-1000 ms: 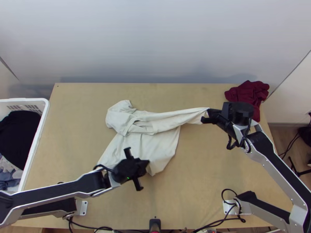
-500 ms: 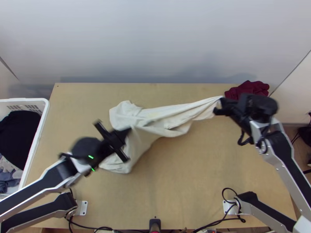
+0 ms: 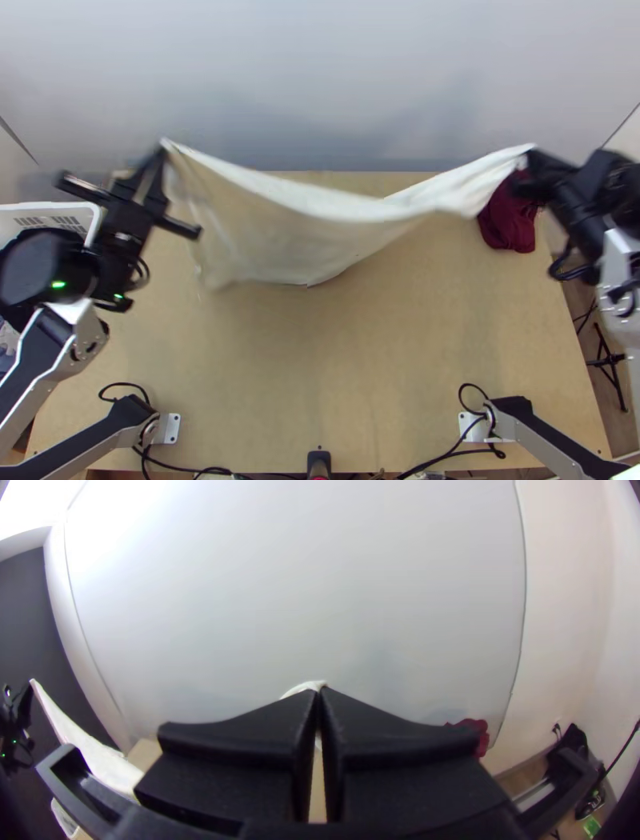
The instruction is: Fold the t-shirt
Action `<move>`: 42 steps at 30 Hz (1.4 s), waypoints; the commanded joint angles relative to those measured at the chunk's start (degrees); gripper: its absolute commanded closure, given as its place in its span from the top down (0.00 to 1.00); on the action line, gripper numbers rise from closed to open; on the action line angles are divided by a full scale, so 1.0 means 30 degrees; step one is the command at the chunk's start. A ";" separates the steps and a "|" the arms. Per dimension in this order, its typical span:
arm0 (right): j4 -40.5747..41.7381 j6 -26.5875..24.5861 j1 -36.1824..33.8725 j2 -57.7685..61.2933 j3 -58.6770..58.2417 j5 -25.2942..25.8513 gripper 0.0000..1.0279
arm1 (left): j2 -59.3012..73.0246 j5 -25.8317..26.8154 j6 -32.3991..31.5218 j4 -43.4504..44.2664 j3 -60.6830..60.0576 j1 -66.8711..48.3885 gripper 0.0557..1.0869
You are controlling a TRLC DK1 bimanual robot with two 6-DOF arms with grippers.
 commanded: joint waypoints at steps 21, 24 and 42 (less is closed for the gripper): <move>-0.8216 0.1037 0.4547 0.1227 1.4833 0.0010 0.03 | -0.3914 -0.1185 0.1172 0.4969 0.0641 -0.1454 0.04; -0.8831 0.2385 0.4723 0.0378 1.5185 -0.0401 0.03 | -0.4295 -0.1419 0.0410 0.4999 0.1432 -0.1454 0.04; -0.8508 0.4289 0.1881 -0.1117 1.6943 -0.1455 0.03 | -0.3943 -0.2767 -0.1524 0.4208 0.5709 -0.1337 0.04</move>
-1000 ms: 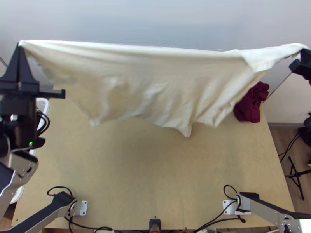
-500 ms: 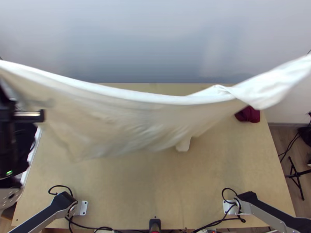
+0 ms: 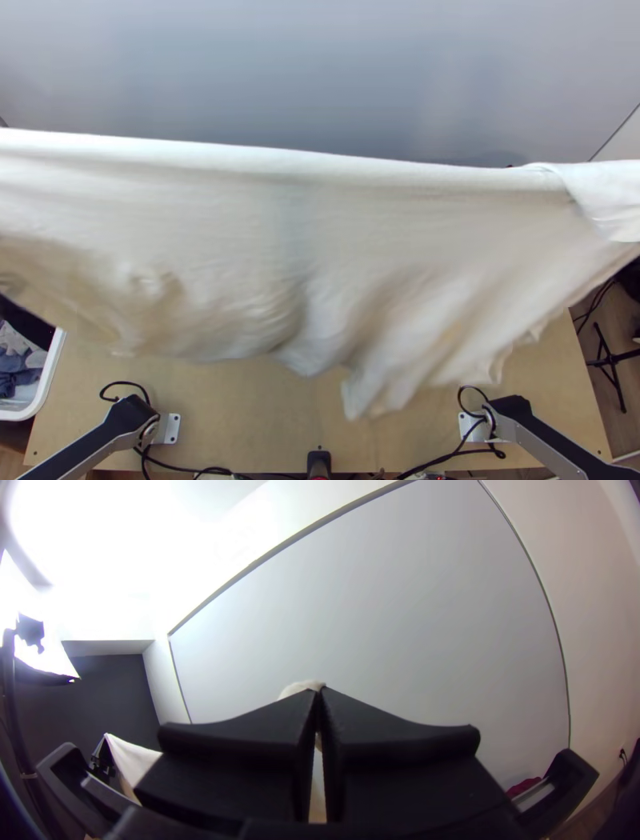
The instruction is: Fold the t-shirt
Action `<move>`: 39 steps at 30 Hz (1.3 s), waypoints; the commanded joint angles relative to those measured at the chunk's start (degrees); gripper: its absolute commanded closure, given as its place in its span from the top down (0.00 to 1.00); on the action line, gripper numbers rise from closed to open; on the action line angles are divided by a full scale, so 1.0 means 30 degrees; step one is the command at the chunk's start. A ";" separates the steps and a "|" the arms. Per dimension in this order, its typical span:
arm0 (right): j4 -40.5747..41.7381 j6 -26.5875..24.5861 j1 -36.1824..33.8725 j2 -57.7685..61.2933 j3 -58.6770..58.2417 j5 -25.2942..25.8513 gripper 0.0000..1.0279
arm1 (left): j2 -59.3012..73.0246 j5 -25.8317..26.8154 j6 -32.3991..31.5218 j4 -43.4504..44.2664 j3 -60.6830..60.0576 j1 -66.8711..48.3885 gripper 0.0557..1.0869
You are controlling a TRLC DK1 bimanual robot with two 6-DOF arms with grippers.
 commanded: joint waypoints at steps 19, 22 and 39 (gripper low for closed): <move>-0.1966 -0.5226 -0.0663 -0.3926 -1.5203 0.0084 0.03 | -0.7032 -0.1116 -0.7327 -0.6811 -1.2180 0.0385 0.04; 0.0495 -0.5958 -0.1689 -0.3809 -1.7635 0.0054 0.03 | -0.6300 -0.0823 -0.6302 -0.3881 -1.4172 0.0883 0.04; 1.5114 -0.5900 -0.1513 0.7061 -2.3025 0.0113 0.03 | 0.9404 0.3044 -0.9349 0.4088 -1.1447 0.7680 0.04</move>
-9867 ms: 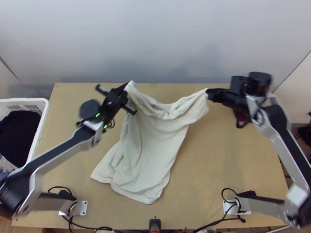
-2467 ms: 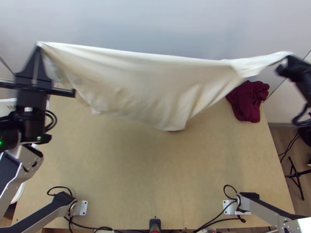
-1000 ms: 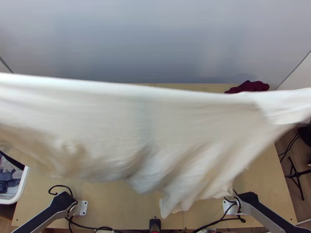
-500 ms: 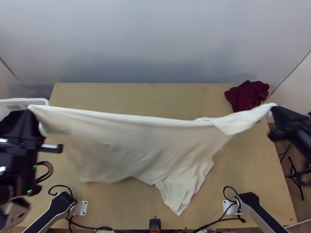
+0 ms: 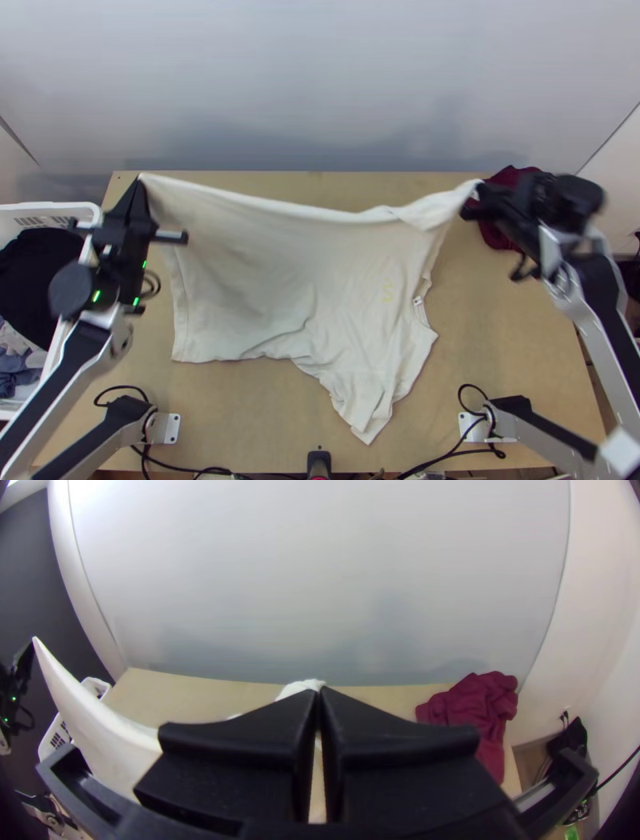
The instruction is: Fold the t-shirt
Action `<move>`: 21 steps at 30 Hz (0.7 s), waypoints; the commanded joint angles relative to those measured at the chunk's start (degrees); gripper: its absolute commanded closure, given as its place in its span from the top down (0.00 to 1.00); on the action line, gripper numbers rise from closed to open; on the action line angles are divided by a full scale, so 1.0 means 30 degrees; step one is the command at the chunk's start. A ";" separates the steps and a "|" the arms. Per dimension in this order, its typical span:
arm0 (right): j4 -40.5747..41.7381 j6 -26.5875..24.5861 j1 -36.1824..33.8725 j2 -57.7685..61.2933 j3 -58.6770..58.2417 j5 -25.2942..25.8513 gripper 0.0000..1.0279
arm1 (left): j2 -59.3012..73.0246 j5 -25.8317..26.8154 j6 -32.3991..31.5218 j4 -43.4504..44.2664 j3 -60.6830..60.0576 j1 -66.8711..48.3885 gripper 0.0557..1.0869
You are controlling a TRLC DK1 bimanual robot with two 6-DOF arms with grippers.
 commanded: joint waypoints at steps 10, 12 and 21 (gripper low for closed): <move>0.5503 -0.0035 -0.0085 1.1920 0.5090 0.1065 0.03 | 1.4239 0.0611 -0.0774 0.3102 0.6924 0.2444 0.04; 0.5503 -0.0005 -0.0114 1.2799 0.6057 0.1299 0.03 | 1.5235 0.0611 -0.0686 0.3102 0.7715 0.2357 0.04; 0.5503 0.0581 -0.0056 1.4615 0.8313 0.2383 0.03 | 1.8428 -0.0151 -0.0393 0.3249 1.0615 0.2767 0.04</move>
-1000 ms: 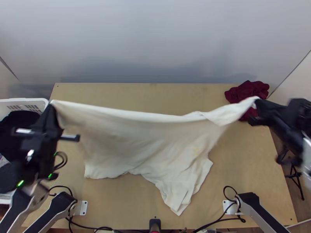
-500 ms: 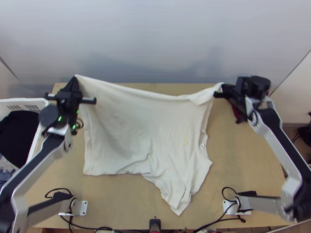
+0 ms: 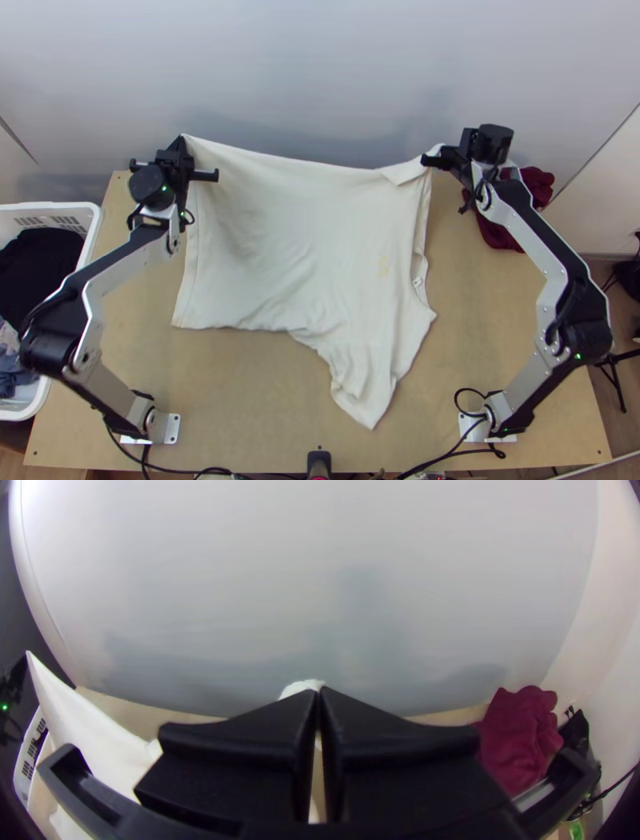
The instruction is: Fold the t-shirt
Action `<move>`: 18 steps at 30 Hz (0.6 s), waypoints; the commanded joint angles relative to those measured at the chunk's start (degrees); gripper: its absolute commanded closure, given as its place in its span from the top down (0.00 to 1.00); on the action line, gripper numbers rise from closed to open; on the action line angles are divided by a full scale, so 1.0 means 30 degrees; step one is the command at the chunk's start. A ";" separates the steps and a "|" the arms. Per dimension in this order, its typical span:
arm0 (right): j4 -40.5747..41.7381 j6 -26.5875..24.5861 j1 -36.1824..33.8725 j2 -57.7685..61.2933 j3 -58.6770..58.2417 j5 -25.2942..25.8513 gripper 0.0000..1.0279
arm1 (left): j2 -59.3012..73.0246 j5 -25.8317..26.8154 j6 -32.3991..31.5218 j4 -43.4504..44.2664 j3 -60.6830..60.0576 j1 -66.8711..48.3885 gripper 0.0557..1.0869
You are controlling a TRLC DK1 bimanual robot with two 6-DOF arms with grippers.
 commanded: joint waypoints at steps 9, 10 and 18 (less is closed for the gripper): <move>-0.2078 0.0165 0.1115 0.0175 -0.0214 0.1030 0.03 | 0.3022 -0.0618 0.0827 0.0364 0.0663 0.1351 0.04; -0.3104 0.0106 0.1291 -0.0089 -0.0448 0.1030 0.03 | 0.2875 -0.0618 0.1090 0.0394 0.0224 0.1381 0.04; -0.6092 -0.0656 0.2111 -0.2843 -0.5048 0.1030 0.03 | 0.2084 -0.0588 0.2291 0.1126 -0.2999 0.1498 0.04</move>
